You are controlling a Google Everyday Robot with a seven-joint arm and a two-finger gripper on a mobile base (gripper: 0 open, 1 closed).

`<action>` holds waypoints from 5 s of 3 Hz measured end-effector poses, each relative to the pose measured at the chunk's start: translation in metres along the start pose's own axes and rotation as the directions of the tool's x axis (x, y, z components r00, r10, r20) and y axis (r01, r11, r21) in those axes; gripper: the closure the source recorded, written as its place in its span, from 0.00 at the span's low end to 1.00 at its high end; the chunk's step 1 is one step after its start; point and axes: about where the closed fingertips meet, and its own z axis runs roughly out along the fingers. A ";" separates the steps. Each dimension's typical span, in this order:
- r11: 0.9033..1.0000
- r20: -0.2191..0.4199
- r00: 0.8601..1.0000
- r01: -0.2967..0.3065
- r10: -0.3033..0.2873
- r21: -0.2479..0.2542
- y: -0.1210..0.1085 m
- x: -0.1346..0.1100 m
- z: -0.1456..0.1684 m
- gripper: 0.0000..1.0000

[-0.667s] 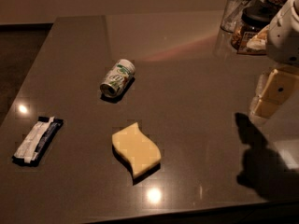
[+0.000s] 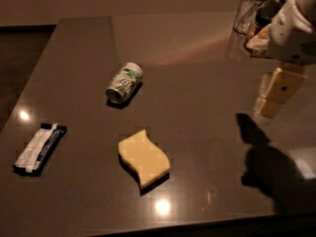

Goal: Pick 7up can

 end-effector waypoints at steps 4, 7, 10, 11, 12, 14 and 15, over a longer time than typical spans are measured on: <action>0.834 0.148 0.830 0.549 -0.538 -0.048 -0.022 -0.161 0.075 0.00; 0.460 0.175 0.480 0.876 -0.860 -0.143 -0.034 -0.246 0.162 0.00; 0.371 0.082 0.403 0.892 -0.912 -0.259 -0.057 -0.235 0.211 0.15; 0.390 0.072 0.422 0.881 -0.904 -0.267 -0.065 -0.234 0.213 0.37; 0.427 0.092 0.461 0.868 -0.883 -0.254 -0.074 -0.238 0.202 0.61; 0.510 0.155 0.524 0.852 -0.838 -0.123 -0.103 -0.270 0.150 1.00; 0.539 0.181 0.545 0.838 -0.819 -0.084 -0.105 -0.278 0.131 1.00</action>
Offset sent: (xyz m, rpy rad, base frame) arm 0.0464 0.1348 -0.0318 0.0591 0.0209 0.5011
